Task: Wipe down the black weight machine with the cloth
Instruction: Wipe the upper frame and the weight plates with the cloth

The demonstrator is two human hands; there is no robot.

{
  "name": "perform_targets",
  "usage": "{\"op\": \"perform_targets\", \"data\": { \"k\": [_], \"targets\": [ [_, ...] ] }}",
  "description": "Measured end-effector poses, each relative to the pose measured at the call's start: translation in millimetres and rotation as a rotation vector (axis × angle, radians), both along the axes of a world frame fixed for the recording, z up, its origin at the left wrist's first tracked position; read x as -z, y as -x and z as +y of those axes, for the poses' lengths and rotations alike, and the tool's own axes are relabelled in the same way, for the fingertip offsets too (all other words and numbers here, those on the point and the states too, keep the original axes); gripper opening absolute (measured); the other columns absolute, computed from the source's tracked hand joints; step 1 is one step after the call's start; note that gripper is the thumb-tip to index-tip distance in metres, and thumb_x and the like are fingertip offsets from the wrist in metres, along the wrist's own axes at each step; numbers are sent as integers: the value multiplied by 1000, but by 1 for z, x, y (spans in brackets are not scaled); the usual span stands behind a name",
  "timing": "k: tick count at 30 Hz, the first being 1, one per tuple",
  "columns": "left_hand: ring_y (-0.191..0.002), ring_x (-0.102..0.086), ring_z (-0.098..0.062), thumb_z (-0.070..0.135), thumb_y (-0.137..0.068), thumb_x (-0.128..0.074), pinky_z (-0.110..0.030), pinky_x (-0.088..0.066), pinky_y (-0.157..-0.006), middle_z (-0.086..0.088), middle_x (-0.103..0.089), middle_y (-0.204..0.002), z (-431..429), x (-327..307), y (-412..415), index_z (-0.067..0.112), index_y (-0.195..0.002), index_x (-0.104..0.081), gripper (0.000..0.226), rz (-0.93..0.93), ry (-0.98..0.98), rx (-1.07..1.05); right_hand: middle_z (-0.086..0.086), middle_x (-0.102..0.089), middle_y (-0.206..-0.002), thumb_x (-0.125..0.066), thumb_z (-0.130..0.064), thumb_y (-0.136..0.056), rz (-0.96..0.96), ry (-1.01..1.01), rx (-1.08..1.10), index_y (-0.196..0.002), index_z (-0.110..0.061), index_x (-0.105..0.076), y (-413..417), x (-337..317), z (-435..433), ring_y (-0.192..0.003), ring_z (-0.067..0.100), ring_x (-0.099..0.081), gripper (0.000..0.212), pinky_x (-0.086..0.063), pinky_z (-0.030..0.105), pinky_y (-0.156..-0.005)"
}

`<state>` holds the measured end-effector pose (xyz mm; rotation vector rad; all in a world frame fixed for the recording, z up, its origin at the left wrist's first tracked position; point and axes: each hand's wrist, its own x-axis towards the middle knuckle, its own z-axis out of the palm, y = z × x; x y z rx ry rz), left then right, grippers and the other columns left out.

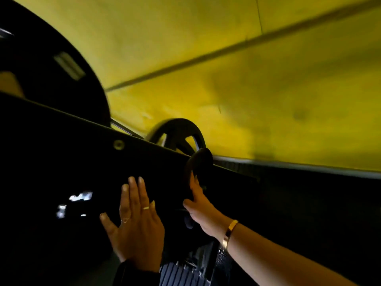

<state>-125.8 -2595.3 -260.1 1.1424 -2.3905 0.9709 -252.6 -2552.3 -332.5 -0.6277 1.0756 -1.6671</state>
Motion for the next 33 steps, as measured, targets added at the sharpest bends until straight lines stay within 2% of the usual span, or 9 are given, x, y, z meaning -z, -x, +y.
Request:
{"op": "perform_targets", "data": {
  "k": [2, 5, 8, 10, 12, 14, 21, 29, 33],
  "targets": [
    [-150, -3, -21, 29, -97, -30, -62, 1, -110, -11, -16, -160, 4, -37, -5, 7, -151, -28, 59, 23, 27, -5, -23, 7, -157, -46, -1, -92, 77, -14, -15, -146, -56, -2, -3, -43, 2, -141, 28, -28, 89, -41, 49, -107],
    [-145, -17, -28, 28, -98, -33, -62, -3, -108, -13, -18, -158, 14, -87, -16, 5, -152, -27, 58, 46, 105, -70, -26, 16, -154, -46, -1, -92, 182, -20, -103, -146, -53, 5, -21, -107, 14, -137, 31, -35, 91, -53, 38, -90],
    [-145, -16, -28, 29, -100, -31, -63, -5, -108, -13, -18, -159, 25, -131, -30, 3, -153, -22, 59, 113, 148, -133, -16, 20, -157, -45, 2, -93, 305, 37, -156, -149, -45, 8, -43, -156, 32, -148, 20, -1, 89, -25, 41, -117],
    [-147, -12, -27, 30, -101, -30, -60, 5, -111, -13, -17, -160, 32, -161, -42, 4, -154, -17, 60, 171, 177, -180, -14, 22, -158, -44, 1, -95, 359, 101, -200, -148, -45, 8, -57, -188, 44, -147, 16, 7, 87, -21, 39, -119],
    [-148, -11, -27, 32, -103, -24, -56, 15, -112, -12, -15, -161, 37, -190, -54, 5, -154, -11, 60, 201, 226, -237, -15, 21, -157, -45, 0, -96, 421, 169, -220, -145, -47, 8, -70, -217, 52, -144, 10, 3, 86, -32, 14, -109],
    [-148, -9, -27, 34, -105, -14, -55, 18, -111, -12, -13, -162, 42, -223, -69, 5, -155, -7, 58, 218, 287, -304, -14, 20, -157, -45, 0, -96, 553, 190, -216, -149, -41, 8, -86, -248, 57, -141, 4, 4, 86, -20, -8, -92],
    [-148, -12, -24, 34, -103, -18, -54, 17, -112, -9, -16, -162, 51, -318, -114, 6, -155, -12, 58, 249, 496, -353, -13, 18, -159, -50, -11, -95, 774, 213, -115, -150, -41, 10, -128, -337, 61, -147, 31, 1, 87, -11, 45, -118],
    [-147, -14, -26, 34, -101, -21, -49, 17, -114, -10, -21, -160, 57, -412, -171, 7, -153, -12, 59, 252, 636, -325, -25, 16, -150, -41, -30, -101, 1100, 435, 10, -148, -49, -1, -142, -403, 47, -148, 29, 6, 64, 2, 44, -119],
    [-149, -12, -27, 32, -103, -23, -47, 22, -112, -10, -16, -161, 65, -459, -184, 8, -152, -5, 58, 221, 710, -316, -32, 30, -140, -44, -42, -99, 1320, 405, 21, -139, -58, 14, -133, -426, 40, -145, 36, 12, 72, -2, 53, -117]
  ]
}}
